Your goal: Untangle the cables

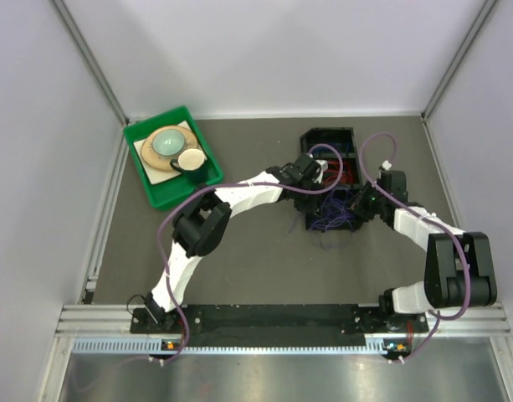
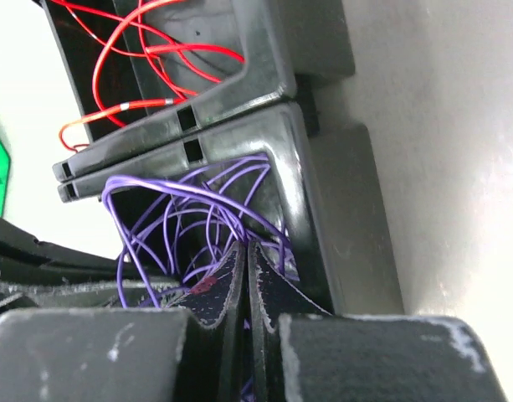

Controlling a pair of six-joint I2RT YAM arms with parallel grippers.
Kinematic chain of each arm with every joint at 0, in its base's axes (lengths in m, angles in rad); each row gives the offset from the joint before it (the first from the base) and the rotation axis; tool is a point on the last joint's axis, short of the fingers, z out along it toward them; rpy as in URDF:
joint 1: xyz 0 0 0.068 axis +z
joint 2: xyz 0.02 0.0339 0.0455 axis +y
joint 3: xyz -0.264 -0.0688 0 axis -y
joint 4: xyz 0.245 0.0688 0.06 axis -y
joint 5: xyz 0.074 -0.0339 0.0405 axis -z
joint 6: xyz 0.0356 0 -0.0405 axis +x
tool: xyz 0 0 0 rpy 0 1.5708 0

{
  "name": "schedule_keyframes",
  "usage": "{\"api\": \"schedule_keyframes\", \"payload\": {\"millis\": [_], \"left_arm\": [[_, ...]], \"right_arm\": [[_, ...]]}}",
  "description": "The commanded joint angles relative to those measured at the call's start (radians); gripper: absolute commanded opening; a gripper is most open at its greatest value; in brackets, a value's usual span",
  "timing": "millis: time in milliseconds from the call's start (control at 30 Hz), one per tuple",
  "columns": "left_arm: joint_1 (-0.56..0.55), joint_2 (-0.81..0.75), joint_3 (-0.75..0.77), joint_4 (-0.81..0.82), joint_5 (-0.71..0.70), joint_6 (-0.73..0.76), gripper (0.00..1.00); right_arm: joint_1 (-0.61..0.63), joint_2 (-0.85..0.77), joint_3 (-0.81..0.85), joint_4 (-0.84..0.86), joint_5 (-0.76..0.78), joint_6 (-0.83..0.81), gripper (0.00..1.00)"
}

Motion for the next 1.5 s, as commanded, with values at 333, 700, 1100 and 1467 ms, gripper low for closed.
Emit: {"api": "schedule_keyframes", "payload": {"millis": [333, 700, 1100, 1467], "left_arm": [[0.002, -0.203, -0.058, 0.089, -0.06, 0.007, 0.47], [0.002, -0.362, -0.141, 0.104, -0.118, 0.016, 0.8], [-0.105, -0.557, -0.423, 0.192, -0.228, 0.004, 0.8], [-0.332, -0.462, -0.448, 0.255, -0.662, -0.004, 0.82]], "right_arm": [[0.015, 0.049, 0.048, 0.018, 0.044, -0.037, 0.0], [0.021, 0.07, 0.053, 0.015, 0.053, -0.042, 0.0], [0.02, 0.072, 0.059, 0.027, 0.051, -0.032, 0.0], [0.021, 0.069, 0.062, 0.03, 0.039, -0.034, 0.0]]}}
